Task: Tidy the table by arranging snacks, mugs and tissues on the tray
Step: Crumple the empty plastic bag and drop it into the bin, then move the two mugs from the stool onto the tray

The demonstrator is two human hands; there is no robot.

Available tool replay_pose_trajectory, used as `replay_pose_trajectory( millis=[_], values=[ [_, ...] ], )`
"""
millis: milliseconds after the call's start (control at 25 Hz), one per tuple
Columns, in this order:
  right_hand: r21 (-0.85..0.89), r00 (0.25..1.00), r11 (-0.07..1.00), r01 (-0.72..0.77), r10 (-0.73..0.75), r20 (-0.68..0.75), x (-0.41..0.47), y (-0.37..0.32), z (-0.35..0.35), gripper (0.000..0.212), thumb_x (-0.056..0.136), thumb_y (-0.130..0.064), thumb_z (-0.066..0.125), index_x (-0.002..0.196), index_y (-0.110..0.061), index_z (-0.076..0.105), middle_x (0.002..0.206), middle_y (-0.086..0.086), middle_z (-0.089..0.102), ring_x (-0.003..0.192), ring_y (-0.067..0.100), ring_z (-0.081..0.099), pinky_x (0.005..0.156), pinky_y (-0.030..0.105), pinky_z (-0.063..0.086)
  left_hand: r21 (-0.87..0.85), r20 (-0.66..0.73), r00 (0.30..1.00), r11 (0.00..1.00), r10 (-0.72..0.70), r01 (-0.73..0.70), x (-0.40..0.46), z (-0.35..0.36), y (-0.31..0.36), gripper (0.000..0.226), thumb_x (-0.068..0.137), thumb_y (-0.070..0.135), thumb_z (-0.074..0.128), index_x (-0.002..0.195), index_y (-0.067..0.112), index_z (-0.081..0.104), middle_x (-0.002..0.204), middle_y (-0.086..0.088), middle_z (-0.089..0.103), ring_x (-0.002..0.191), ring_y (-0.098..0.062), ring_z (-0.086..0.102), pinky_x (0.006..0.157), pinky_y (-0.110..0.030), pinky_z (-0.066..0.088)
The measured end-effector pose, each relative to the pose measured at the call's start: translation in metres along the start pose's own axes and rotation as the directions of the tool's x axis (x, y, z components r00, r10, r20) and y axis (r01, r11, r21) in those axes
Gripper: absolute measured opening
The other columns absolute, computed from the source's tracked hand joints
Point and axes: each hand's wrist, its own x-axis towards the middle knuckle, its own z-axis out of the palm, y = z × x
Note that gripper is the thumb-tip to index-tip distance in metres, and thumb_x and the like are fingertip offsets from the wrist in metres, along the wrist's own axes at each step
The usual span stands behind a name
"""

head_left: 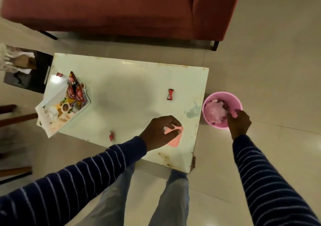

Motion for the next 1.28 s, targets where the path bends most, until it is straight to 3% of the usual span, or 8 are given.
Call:
replay_pose_trajectory(
  millis=[160,400,560,800,920,1000,1200,1280],
  values=[
    [-0.037,0.990,0.991,0.129,-0.131,-0.051,-0.058,-0.033,-0.018,0.027,0.093,-0.009,0.059,0.116,-0.002,0.070,0.112,0.022,0.072,0.099,0.037,0.069,0.090,0.037,0.052,-0.032,-0.028,0.999,0.999,0.042,-0.043,-0.023,-0.029,0.011,0.011,0.088,0.030,0.071,0.098,0.031,0.067,0.101,0.021,0.069,0.097,0.006,0.063,0.070,-0.009,0.047],
    [0.194,0.959,0.942,0.273,-0.251,-0.135,-0.155,-0.137,-0.018,0.017,0.093,0.002,0.058,0.104,0.004,0.072,0.096,0.021,0.073,0.088,0.038,0.067,0.086,0.040,0.052,-0.046,-0.112,0.986,0.990,0.127,-0.133,-0.080,-0.100,0.008,0.017,0.089,0.033,0.070,0.106,0.031,0.074,0.107,0.024,0.070,0.103,0.011,0.060,0.078,-0.004,0.044],
    [0.303,0.932,0.881,0.363,-0.337,-0.135,-0.228,-0.218,-0.002,0.021,0.093,-0.005,0.062,0.113,-0.002,0.069,0.107,0.010,0.073,0.091,0.020,0.067,0.084,0.028,0.049,0.003,-0.182,0.969,0.986,0.165,-0.168,-0.128,-0.168,-0.023,0.026,0.090,0.037,0.069,0.116,0.031,0.071,0.118,0.020,0.068,0.108,0.011,0.057,0.086,-0.003,0.041],
    [0.257,0.882,0.844,0.471,-0.458,-0.111,-0.331,-0.311,0.050,0.021,0.092,-0.005,0.061,0.111,-0.009,0.071,0.111,0.005,0.072,0.088,0.018,0.067,0.079,0.027,0.051,0.005,-0.325,0.924,0.977,0.202,-0.212,-0.188,-0.294,-0.093,0.035,0.092,0.040,0.064,0.126,0.032,0.064,0.128,0.021,0.060,0.115,0.007,0.052,0.096,-0.009,0.040],
    [0.211,0.839,0.812,0.544,-0.531,-0.118,-0.389,-0.348,0.090,0.020,0.091,-0.002,0.063,0.109,-0.005,0.071,0.109,0.008,0.073,0.083,0.016,0.065,0.070,0.005,0.042,0.047,-0.374,0.893,0.967,0.249,-0.250,-0.216,-0.357,-0.128,0.035,0.093,0.038,0.062,0.128,0.031,0.061,0.129,0.020,0.058,0.113,0.010,0.049,0.095,-0.005,0.036],
    [0.225,0.820,0.790,0.570,-0.566,-0.088,-0.424,-0.371,0.114,0.019,0.091,0.000,0.063,0.108,-0.004,0.071,0.107,0.008,0.072,0.083,0.018,0.067,0.068,0.002,0.041,0.084,-0.408,0.874,0.964,0.265,-0.253,-0.233,-0.393,-0.149,0.035,0.094,0.035,0.063,0.127,0.028,0.062,0.129,0.014,0.060,0.112,0.007,0.050,0.093,0.000,0.031],
    [0.284,0.792,0.769,0.572,-0.608,0.053,-0.480,-0.410,0.151,0.021,0.092,-0.005,0.064,0.099,-0.024,0.070,0.101,-0.007,0.070,0.085,0.012,0.069,0.061,0.003,0.044,0.034,-0.468,0.858,0.974,0.213,-0.224,-0.267,-0.438,-0.179,0.033,0.092,0.031,0.065,0.125,0.023,0.064,0.127,0.007,0.063,0.118,-0.011,0.057,0.103,-0.031,0.047],
    [0.309,0.772,0.750,0.585,-0.632,0.074,-0.489,-0.425,0.159,0.025,0.091,-0.006,0.064,0.096,-0.030,0.068,0.101,-0.009,0.070,0.086,0.008,0.069,0.060,0.003,0.044,0.026,-0.463,0.865,0.978,0.195,-0.206,-0.276,-0.444,-0.184,0.034,0.092,0.032,0.066,0.124,0.025,0.064,0.127,0.006,0.064,0.117,-0.012,0.059,0.101,-0.031,0.049]
  ],
)
